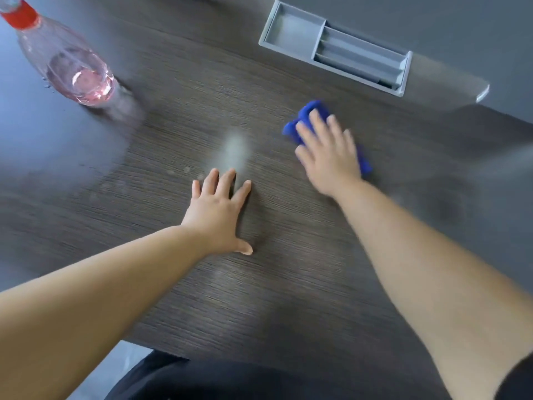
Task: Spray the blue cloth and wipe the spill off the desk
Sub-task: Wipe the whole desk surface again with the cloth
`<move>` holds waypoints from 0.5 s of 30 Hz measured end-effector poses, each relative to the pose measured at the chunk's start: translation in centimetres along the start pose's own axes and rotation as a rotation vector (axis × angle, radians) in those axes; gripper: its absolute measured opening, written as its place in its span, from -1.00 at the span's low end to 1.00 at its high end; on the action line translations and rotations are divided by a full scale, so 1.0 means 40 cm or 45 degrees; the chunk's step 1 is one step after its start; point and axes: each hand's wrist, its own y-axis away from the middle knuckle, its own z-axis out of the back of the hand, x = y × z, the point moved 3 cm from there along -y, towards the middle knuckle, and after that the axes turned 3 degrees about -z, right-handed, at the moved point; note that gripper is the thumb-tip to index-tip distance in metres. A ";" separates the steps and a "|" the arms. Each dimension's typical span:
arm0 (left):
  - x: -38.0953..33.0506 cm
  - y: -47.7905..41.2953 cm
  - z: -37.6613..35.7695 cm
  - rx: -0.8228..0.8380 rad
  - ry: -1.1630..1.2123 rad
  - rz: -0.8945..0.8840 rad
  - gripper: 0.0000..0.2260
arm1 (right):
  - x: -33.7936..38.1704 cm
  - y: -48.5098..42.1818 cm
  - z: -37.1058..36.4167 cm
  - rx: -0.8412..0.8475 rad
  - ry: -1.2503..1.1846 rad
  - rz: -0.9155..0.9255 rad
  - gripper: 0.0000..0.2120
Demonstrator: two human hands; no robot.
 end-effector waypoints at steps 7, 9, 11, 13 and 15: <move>0.006 -0.002 0.000 -0.063 0.048 0.022 0.12 | -0.011 -0.014 -0.005 -0.071 -0.104 -0.441 -0.47; 0.005 -0.002 0.000 -0.080 0.059 0.020 0.12 | 0.064 0.114 -0.032 -0.151 -0.088 -0.269 -0.45; 0.008 -0.001 0.000 -0.105 0.064 0.014 0.12 | 0.115 0.256 -0.055 -0.124 -0.080 0.012 -0.46; 0.015 0.005 -0.002 -0.132 0.075 0.001 0.11 | 0.091 0.336 -0.066 -0.032 0.002 0.301 -0.49; 0.020 0.018 -0.005 -0.139 0.081 -0.025 0.07 | 0.013 0.324 -0.060 -0.042 0.074 0.373 -0.51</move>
